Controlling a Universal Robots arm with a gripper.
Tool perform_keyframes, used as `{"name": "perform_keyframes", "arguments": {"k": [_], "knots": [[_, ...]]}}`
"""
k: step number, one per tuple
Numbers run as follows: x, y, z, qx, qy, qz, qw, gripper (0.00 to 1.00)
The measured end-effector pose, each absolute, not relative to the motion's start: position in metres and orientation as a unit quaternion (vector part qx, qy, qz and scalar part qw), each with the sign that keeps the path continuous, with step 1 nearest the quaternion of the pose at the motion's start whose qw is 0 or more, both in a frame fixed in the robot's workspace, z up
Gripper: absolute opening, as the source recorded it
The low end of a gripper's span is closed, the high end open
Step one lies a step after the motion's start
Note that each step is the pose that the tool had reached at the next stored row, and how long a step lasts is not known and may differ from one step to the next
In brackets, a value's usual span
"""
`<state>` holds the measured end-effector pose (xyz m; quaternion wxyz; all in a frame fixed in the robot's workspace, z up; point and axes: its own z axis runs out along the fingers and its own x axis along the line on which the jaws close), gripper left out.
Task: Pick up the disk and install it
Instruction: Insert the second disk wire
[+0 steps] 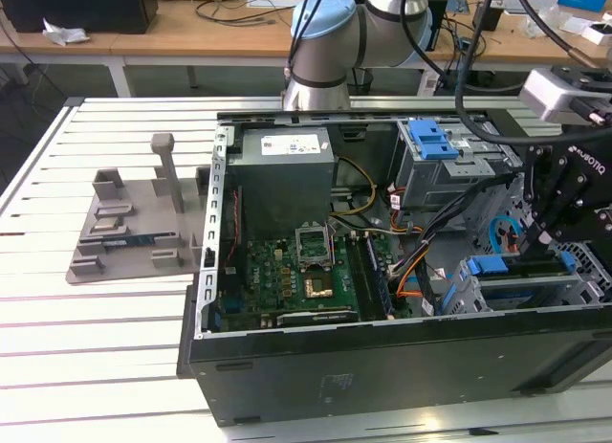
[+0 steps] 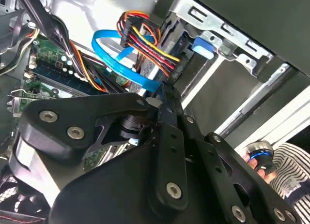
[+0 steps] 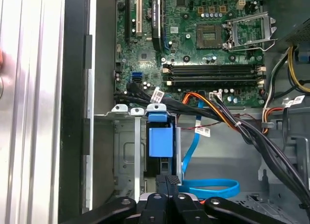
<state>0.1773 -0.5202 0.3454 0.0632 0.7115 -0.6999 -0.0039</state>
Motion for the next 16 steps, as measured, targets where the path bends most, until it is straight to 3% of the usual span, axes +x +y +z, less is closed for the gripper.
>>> {"name": "perform_keyframes", "arguments": {"k": [12,13,16], "knots": [[0.175,-0.52,0.342,0.714,-0.697,-0.004,0.063,0.11],[0.175,-0.52,0.342,0.714,-0.697,-0.004,0.063,0.17],[0.175,-0.52,0.357,0.714,-0.697,-0.004,0.063,0.17]]}}
